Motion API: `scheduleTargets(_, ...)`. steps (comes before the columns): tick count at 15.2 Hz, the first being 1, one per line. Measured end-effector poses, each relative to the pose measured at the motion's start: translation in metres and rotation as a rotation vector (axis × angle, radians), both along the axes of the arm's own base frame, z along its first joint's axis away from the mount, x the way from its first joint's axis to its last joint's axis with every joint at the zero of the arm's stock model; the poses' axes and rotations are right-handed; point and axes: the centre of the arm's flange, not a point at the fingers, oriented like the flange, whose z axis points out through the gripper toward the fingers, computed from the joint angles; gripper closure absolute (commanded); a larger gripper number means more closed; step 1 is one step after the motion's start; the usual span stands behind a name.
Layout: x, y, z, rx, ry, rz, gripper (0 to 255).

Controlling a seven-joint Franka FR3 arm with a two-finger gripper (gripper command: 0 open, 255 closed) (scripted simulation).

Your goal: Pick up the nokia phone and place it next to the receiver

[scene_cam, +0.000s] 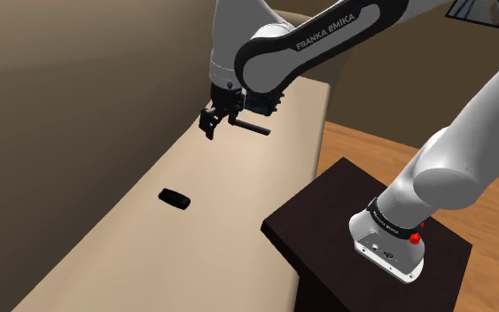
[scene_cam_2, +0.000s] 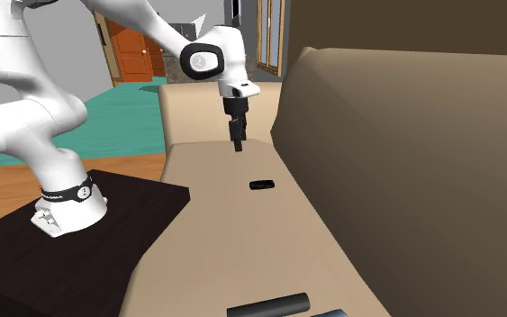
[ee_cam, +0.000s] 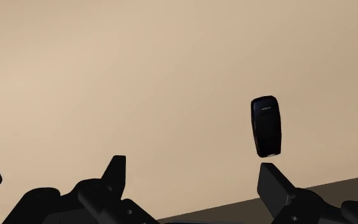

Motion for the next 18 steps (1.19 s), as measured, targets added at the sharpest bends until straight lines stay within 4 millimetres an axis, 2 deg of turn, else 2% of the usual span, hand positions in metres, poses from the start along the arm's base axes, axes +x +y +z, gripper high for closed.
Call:
scheduleTargets(6, 0.013, 0.049, -0.060, -0.017, 0.021, 0.054, 0)
scheduleTargets(10, 0.029, 0.083, -0.102, -0.030, 0.034, 0.088, 0)
scheduleTargets(18, 0.041, 0.149, -0.184, -0.054, 0.061, 0.159, 0)
